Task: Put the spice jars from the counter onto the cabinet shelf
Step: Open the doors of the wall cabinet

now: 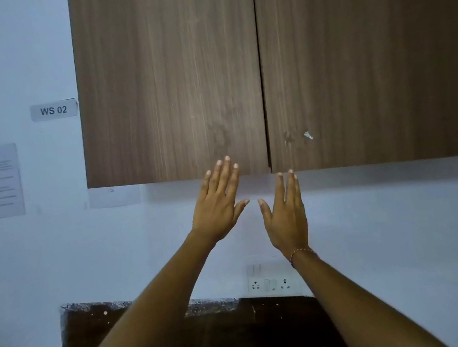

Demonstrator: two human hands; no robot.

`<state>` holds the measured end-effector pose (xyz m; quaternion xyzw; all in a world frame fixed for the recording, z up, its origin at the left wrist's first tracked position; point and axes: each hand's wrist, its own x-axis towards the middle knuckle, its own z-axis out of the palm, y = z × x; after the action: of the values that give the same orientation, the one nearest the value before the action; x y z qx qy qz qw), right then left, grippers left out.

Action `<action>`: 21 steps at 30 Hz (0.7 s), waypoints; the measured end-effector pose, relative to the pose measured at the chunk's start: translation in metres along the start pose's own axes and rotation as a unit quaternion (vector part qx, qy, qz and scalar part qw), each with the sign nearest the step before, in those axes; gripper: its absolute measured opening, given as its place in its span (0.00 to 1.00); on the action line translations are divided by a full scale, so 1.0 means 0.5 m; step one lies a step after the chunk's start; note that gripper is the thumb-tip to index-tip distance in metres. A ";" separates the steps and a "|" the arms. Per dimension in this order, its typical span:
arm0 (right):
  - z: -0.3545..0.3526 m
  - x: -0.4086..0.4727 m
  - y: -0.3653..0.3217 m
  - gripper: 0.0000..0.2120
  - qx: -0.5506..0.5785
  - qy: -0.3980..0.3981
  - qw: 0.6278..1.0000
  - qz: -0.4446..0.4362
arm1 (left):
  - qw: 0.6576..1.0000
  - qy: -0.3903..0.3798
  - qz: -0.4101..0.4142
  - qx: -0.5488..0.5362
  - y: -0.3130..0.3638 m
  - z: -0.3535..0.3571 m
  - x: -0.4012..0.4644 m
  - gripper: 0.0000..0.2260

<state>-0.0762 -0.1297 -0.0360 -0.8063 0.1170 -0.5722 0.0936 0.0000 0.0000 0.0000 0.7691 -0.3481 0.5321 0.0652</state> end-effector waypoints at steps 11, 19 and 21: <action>0.119 0.098 -0.046 0.28 0.459 -0.059 0.848 0.258 | 0.994 -0.097 0.012 0.052 -0.050 0.083 0.055 0.32; 0.101 0.152 -0.069 0.18 0.646 -0.015 0.677 0.351 | 0.990 -0.124 0.018 0.067 -0.051 0.090 0.065 0.32; 0.092 0.164 -0.074 0.17 0.693 -0.007 0.606 0.391 | 0.989 -0.129 0.021 0.072 -0.054 0.090 0.066 0.32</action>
<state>-0.0039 -0.1176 0.0335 -0.3821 -0.0109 -0.3857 0.8397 0.0573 -0.0162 0.0166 0.8264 -0.3307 0.4534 -0.0467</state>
